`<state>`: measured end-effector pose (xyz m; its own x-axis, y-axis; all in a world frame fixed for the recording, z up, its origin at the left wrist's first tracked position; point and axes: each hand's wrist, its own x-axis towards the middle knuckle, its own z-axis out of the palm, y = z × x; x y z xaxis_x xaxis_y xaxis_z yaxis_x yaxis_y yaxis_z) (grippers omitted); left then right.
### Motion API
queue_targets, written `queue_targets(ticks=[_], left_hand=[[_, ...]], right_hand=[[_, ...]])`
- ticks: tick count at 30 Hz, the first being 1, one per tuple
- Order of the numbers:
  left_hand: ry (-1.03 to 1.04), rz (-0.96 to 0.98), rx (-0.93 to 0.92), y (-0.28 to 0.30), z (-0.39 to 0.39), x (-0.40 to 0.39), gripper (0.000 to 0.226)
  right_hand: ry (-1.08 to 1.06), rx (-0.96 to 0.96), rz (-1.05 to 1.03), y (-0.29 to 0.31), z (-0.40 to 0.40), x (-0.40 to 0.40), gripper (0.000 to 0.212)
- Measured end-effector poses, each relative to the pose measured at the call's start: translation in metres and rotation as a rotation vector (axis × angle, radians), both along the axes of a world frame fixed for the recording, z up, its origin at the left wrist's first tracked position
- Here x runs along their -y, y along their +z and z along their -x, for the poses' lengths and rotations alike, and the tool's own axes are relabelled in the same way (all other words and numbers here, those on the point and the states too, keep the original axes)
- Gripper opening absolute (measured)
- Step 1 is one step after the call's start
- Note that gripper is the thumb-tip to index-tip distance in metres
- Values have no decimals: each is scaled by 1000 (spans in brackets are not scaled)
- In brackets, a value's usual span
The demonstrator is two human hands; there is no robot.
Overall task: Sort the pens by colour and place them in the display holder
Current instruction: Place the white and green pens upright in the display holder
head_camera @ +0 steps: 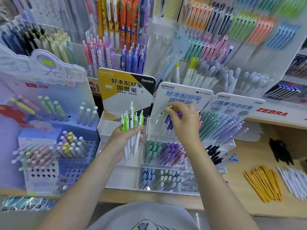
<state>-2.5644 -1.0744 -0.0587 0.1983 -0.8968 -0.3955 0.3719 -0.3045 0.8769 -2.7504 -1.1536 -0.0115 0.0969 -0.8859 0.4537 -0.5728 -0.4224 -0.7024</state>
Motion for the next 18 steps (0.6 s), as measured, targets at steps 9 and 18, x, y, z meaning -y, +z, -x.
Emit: queue_targets(ticks=[9, 18], left_hand=[[51, -2, -29, 6, 14, -3, 19], [6, 23, -34, 11, 11, -8, 20]], right_hand=[[29, -143, 13, 2, -1, 4, 15], [-16, -182, 64, 2, -15, 6, 10]])
